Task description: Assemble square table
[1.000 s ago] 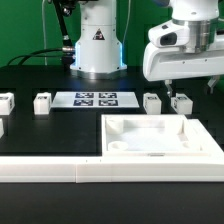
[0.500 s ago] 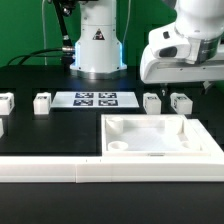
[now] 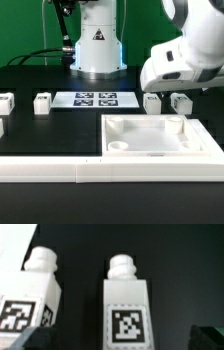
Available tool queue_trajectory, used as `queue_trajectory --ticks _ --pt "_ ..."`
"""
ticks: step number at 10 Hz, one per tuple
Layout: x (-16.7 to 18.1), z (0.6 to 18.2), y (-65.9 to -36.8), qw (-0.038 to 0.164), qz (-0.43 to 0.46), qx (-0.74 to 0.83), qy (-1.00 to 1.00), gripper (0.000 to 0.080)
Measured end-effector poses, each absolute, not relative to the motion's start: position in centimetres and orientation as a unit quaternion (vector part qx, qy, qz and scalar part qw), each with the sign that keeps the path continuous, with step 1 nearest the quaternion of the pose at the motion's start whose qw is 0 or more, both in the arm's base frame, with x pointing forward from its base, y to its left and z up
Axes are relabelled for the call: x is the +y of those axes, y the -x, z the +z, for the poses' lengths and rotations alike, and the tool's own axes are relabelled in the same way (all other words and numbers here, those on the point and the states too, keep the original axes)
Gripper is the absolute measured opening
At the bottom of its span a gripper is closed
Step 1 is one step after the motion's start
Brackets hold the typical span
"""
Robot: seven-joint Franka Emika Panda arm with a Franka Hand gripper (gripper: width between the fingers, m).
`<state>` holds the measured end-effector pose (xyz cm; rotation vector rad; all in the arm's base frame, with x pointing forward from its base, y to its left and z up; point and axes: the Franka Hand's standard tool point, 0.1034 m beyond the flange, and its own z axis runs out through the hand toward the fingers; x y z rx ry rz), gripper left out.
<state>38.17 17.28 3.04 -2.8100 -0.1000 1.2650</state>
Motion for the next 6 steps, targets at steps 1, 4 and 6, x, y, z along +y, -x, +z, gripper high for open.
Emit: queue_trajectory --ticks 1,4,6 --pt "17.3 2.6 -38.0 0.028 0.428 -0.033 0.903 0.0649" --pt "17.8 1.9 -37.4 0.023 0.442 -0.031 0.896 0.0649" --pt "18.0 1.5 -37.0 0.02 0.444 -0.031 0.895 0.0649"
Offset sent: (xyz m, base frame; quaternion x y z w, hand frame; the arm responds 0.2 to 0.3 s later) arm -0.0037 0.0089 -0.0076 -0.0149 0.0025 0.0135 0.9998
